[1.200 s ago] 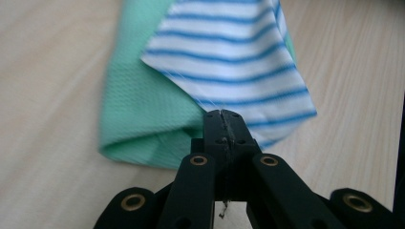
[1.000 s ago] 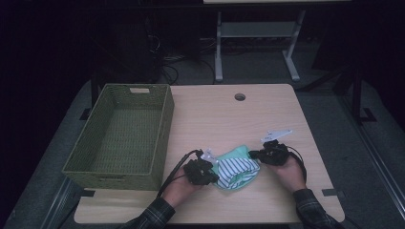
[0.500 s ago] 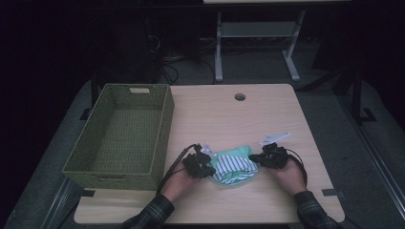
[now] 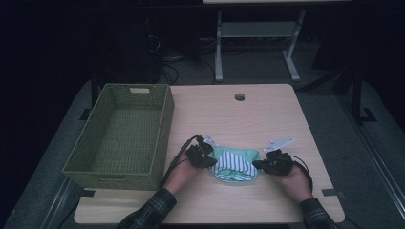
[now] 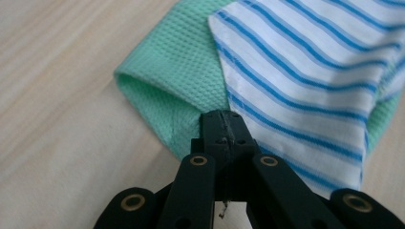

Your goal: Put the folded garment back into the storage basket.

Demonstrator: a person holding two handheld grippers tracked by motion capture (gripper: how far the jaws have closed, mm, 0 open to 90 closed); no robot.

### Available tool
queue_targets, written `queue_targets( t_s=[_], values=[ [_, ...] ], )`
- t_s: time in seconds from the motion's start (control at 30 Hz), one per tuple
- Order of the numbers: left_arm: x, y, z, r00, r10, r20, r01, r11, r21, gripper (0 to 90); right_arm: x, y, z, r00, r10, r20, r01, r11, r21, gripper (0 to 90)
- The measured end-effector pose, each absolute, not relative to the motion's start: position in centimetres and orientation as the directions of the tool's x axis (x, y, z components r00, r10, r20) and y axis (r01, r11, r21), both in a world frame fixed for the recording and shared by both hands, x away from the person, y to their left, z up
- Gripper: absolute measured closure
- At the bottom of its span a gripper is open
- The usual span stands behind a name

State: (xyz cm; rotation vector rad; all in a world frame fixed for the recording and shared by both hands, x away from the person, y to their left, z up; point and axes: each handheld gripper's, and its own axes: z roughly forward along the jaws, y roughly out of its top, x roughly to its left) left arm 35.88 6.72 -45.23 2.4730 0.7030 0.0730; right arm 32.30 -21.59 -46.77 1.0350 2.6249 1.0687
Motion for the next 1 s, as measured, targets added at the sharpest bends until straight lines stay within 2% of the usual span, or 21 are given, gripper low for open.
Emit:
queue_targets(
  t_s=[0.6, 0.77, 1.0],
  values=[
    [39.2, 5.2, -45.4, 0.852, 0.513, -0.103, 0.475, -0.675, 0.565, 89.4, 29.0, -20.9, -46.4, -0.787, 0.597, 0.153, 0.529, 0.526, 0.666, 89.8],
    [38.8, 6.3, -44.0, 0.851, 0.514, -0.108, 0.470, -0.654, 0.593, 88.4, 29.5, -21.6, -44.8, -0.779, 0.612, 0.136, 0.505, 0.485, 0.714, 89.8],
    [37.4, 7.6, -42.0, 0.849, 0.506, -0.154, 0.477, -0.608, 0.635, 83.3, 32.1, -22.9, -44.1, -0.741, 0.662, 0.114, 0.505, 0.438, 0.744, 89.8]
  ],
)
